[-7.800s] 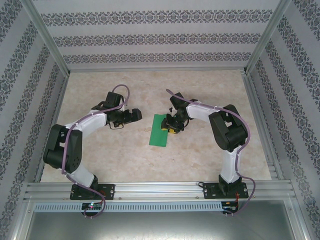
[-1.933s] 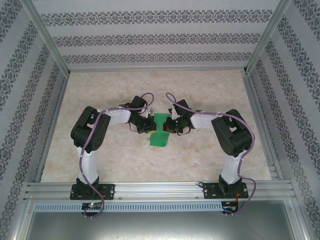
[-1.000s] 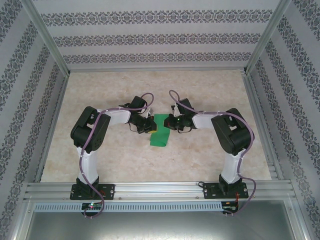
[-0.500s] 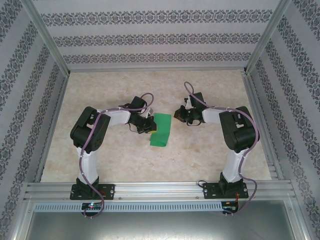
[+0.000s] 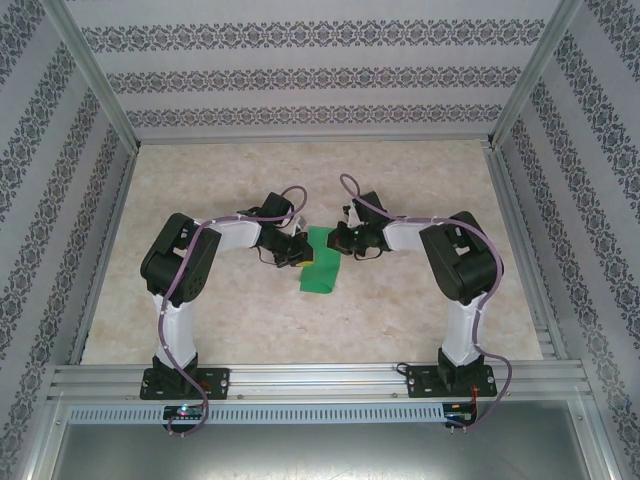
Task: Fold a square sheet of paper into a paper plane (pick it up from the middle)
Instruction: Fold the square sheet of paper in half at the center of the table.
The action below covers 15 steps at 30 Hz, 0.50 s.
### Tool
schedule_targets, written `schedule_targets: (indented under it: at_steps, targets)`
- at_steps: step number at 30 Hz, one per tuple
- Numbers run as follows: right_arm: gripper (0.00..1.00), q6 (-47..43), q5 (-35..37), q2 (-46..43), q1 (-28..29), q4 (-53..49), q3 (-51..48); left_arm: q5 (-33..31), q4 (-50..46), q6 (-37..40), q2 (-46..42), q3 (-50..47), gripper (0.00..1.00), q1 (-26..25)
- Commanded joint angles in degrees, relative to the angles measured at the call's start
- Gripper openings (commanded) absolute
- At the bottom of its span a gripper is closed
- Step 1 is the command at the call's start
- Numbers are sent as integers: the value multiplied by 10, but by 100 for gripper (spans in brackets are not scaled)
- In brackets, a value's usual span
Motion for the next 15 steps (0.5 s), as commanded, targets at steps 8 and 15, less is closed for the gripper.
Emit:
schedule_targets:
  at_steps: [8,15]
  targets:
    - [0,-4,21,59,-96,-8,61,-125,-85,-12,73,-75,0,-8]
    - [0,-22,33,-32,-89,-51,42,-125,-81,-14,70,-75,0,-9]
